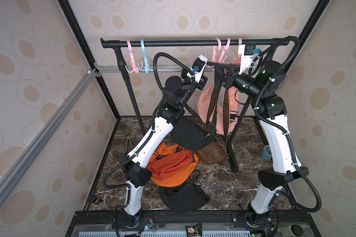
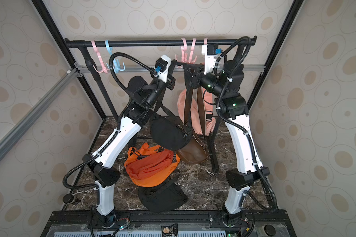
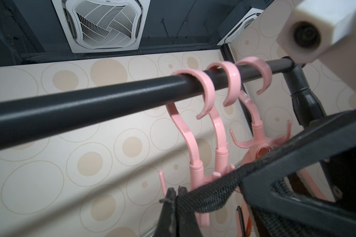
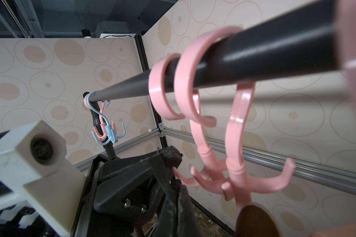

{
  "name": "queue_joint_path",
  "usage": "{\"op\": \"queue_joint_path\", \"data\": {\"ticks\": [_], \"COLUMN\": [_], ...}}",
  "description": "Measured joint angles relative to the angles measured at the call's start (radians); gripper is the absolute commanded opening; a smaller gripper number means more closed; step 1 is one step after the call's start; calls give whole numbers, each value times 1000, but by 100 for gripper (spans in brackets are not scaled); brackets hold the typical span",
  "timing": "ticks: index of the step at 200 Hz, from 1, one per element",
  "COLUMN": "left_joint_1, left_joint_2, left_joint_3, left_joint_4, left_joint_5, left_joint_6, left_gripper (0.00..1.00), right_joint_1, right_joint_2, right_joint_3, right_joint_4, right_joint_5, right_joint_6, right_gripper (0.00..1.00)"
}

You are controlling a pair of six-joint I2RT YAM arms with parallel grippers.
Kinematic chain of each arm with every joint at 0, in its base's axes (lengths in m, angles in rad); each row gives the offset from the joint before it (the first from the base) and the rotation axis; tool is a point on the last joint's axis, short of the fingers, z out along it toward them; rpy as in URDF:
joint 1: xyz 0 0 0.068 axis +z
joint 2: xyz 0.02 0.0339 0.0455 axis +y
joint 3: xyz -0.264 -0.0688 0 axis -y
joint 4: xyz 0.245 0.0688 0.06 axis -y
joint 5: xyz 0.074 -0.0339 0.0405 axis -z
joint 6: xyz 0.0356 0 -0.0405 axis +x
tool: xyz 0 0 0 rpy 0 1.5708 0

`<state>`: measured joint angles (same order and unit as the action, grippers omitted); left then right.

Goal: Hang the bag on a hook
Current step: Hang the bag on the hook.

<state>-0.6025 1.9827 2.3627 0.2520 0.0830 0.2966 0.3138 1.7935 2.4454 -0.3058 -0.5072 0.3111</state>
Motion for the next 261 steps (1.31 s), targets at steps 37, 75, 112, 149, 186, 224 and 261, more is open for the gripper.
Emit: {"op": "queue_joint_path", "data": {"ticks": [37,75,112,149,186,224,261], "left_joint_1": [0,4,32,42,45,55,72], "left_joint_2": [27,69,85,88,91,97,100], "left_joint_3": [2,1,1,-16,-31,-31,-33], "left_joint_4": [87,191,242,253,261,269,277], "left_joint_5": [6,30,75,98,108,116,136], "left_joint_6": [60,98,102,109,112,110,57], "left_gripper": [0,0,0,0,0,0,0], "right_joint_1": [19,34,68,74,74,79,79], "right_joint_2": [-11,21,31,37,38,56,70], "right_joint_3": [18,106,115,117,117,124,126], "right_joint_4": [-33,-106,-115,-121,-137,-130,-119], "right_joint_5": [78,146,205,239,262,288,261], "right_joint_6": [-21,-45,-88,-120,-148,-183,-194], "right_gripper": [0,0,0,0,0,0,0]}}
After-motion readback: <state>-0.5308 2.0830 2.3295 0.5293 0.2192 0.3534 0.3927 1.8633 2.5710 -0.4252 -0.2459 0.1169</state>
